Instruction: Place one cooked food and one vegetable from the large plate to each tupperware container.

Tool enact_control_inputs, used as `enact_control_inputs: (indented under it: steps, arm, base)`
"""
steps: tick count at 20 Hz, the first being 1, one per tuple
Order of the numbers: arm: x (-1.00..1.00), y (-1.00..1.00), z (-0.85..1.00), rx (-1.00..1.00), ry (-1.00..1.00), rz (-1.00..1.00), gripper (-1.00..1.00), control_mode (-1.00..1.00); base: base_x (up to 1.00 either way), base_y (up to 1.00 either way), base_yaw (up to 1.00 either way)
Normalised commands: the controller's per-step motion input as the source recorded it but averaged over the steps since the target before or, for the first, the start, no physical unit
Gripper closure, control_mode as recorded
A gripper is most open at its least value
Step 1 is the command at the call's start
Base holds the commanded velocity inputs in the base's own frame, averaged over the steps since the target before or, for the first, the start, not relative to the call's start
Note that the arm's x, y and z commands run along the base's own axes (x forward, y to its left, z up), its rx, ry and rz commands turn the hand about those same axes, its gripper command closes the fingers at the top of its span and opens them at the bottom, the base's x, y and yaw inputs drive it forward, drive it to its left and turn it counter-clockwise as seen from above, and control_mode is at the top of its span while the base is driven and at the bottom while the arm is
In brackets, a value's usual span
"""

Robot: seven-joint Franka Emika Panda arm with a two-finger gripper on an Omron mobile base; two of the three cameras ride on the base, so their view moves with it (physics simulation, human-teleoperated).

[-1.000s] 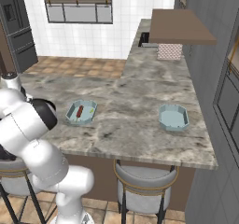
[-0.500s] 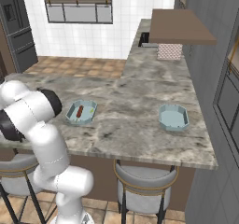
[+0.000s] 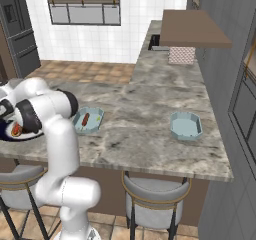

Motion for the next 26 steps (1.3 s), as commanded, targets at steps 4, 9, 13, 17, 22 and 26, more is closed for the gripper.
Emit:
enact_control_inputs:
  steps: [4, 9, 13, 17, 22, 26]
  arm:
    - [0.06, 0.21, -0.44, -0.08, 0.03, 0.03, -1.00, -1.00]
    - [0.03, 0.23, -0.46, -0.04, 0.11, 0.04, -1.00, -1.00]
    - [0.04, 0.04, -0.19, -0.01, 0.03, 0.04, -1.00, -1.00]
    - [0.00, -0.01, -0.04, 0.00, 0.00, 0.03, -1.00, -1.00]
    - [0.00, -0.29, -0.18, 0.00, 0.01, 0.01, -1.00, -1.00]
    - [-0.04, -0.58, -0.22, 0.00, 0.00, 0.00, -1.00, -1.00]
  base:
    - [0.00, 0.00, 0.00]
    - [0.00, 0.00, 0.00]
    - [0.00, 0.00, 0.00]
    - [0.00, 0.00, 0.00]
    - [0.00, 0.00, 0.00]
    - [0.00, 0.00, 0.00]
